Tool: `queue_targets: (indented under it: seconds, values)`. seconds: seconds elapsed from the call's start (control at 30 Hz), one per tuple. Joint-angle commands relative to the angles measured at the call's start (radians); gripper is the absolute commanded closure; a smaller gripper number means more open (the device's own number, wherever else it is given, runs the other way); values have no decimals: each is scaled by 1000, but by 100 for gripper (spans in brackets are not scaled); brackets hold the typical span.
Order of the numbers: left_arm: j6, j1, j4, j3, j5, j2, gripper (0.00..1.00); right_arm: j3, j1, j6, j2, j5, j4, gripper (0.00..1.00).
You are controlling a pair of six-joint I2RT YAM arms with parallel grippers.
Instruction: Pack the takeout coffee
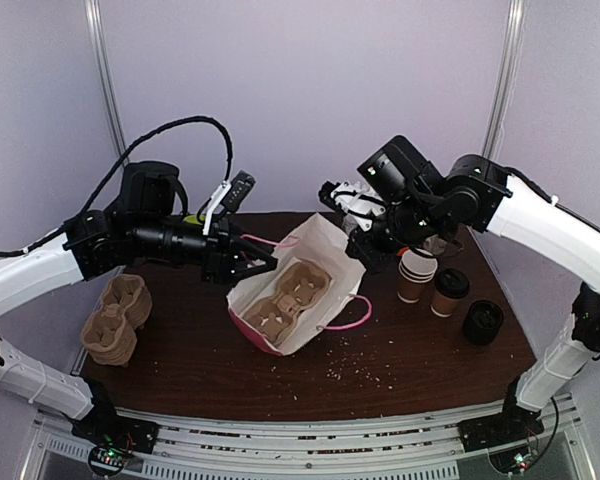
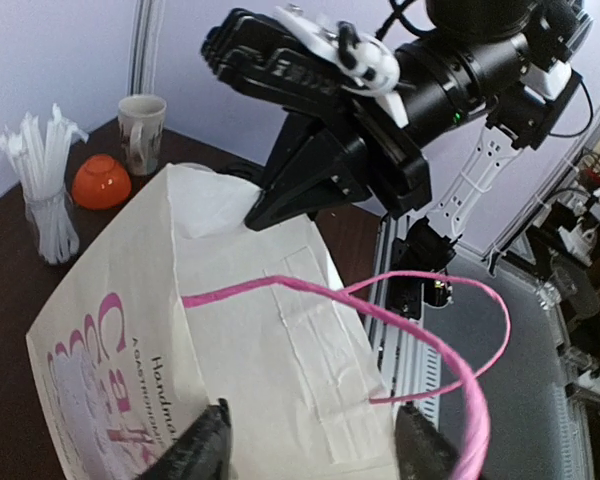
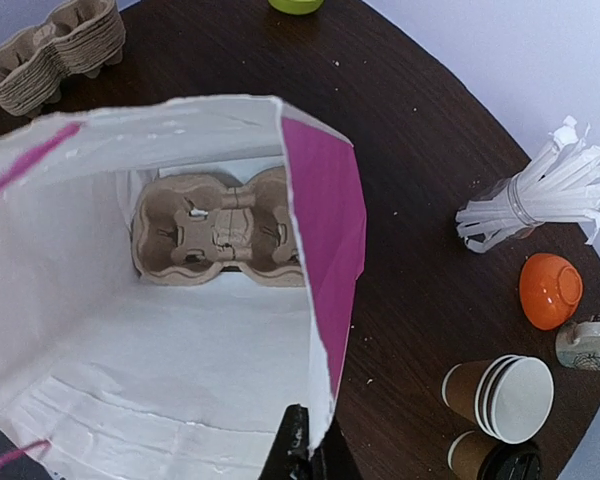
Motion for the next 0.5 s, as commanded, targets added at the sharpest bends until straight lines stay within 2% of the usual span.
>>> queue_targets:
  seconds: [0.0, 0.03, 0.07, 0.3, 0.47]
  values:
    - [6, -2, 3, -5, -16, -24, 22, 22, -4, 22, 9, -28, -109, 100]
    - [13, -2, 4, -12, -39, -38, 8, 26, -5, 24, 12, -26, -112, 100]
    - [19, -2, 3, -20, -65, -53, 3, 33, -5, 27, 17, -27, -115, 100]
    - [92, -2, 54, -83, -296, -165, 2, 75, -33, 23, 42, -95, -117, 100]
    - [197, 0, -44, -36, -456, -164, 2, 94, -41, 14, 66, -108, -116, 100]
